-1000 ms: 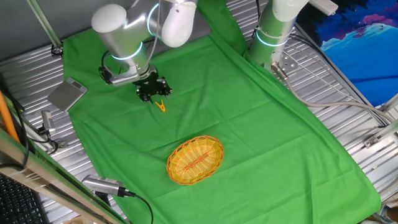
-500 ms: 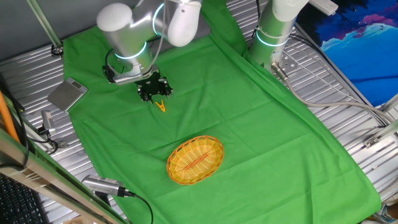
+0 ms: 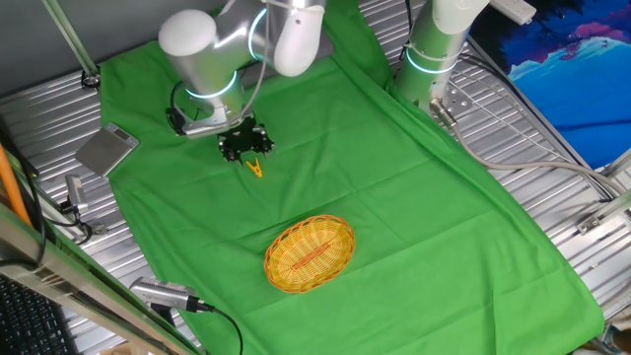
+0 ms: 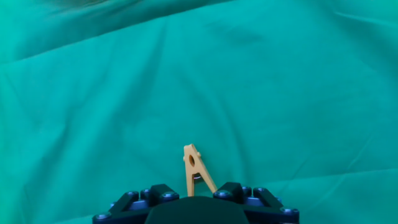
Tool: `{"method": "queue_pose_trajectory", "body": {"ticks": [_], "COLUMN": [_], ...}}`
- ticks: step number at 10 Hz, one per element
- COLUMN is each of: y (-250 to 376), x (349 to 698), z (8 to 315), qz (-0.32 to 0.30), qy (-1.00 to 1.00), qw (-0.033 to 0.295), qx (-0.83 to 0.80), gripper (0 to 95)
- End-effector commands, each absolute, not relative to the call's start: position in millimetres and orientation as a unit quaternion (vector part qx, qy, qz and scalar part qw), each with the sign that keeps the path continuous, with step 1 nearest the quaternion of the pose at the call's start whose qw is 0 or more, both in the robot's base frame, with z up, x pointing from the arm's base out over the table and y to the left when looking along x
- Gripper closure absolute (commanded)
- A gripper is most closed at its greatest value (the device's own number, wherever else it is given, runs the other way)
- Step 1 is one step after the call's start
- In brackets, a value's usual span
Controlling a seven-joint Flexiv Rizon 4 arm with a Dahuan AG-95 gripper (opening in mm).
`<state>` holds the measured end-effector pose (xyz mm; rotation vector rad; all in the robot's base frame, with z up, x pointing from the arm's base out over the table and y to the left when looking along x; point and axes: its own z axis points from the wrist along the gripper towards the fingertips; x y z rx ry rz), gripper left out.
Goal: Use a clamp
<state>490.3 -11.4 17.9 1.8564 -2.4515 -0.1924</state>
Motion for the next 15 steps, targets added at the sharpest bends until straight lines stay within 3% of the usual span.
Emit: {"method": "queue_pose_trajectory", "body": {"ticks": [1,15], "y": [-12.0,-11.9], "x": [490.9,491.9], "z": [16.0,10.2], "qz": [-0.053,-0.038], "qy": [-0.799,-0.800], "qw": [0.025,0.014], "qx": [0.599,0.598], "gripper": [57.0,57.0]}}
